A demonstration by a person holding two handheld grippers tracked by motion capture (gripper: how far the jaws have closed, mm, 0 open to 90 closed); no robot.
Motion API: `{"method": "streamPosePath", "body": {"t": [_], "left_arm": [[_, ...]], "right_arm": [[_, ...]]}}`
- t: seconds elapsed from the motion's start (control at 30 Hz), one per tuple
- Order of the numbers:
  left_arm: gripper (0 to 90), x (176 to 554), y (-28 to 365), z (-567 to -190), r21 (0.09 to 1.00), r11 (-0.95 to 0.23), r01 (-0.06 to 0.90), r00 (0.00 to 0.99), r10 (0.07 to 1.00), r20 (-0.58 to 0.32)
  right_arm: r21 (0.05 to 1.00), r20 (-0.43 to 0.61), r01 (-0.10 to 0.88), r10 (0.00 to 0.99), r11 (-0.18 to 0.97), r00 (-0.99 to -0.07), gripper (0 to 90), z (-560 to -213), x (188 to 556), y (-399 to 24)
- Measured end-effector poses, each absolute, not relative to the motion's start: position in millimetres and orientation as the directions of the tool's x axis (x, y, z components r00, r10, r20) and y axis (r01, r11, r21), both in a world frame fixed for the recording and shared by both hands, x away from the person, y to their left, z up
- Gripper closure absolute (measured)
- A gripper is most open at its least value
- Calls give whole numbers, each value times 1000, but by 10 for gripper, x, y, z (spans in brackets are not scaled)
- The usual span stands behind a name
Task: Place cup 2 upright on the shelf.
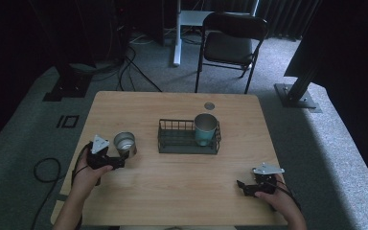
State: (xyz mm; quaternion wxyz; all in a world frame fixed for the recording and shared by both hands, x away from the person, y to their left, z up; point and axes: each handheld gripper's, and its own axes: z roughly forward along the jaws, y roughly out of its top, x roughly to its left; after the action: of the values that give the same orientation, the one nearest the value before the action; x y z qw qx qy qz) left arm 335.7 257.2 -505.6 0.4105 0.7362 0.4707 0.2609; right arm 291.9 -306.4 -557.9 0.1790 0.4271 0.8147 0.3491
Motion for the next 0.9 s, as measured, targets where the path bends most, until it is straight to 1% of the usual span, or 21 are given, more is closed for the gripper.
{"method": "streamPosePath", "body": {"t": [0.43, 0.5, 0.57, 0.9], "left_arm": [[7, 3475, 2491, -5068, 856, -213, 471, 415, 910, -1], [7, 3500, 2479, -5071, 855, -191, 482, 411, 911, -28], [7, 3518, 2469, -5077, 850, -191, 491, 413, 910, -34], [7, 3628, 2381, -5120, 855, -190, 483, 404, 915, -25]], "right_arm": [[722, 7, 571, 821, 391, -571, 110, -5579, 2919, -3064], [722, 6, 570, 821, 392, -572, 110, -5579, 2920, -3064], [722, 6, 571, 821, 391, -571, 110, -5579, 2919, -3064], [722, 7, 571, 821, 392, -571, 110, -5579, 2919, -3065]]}}
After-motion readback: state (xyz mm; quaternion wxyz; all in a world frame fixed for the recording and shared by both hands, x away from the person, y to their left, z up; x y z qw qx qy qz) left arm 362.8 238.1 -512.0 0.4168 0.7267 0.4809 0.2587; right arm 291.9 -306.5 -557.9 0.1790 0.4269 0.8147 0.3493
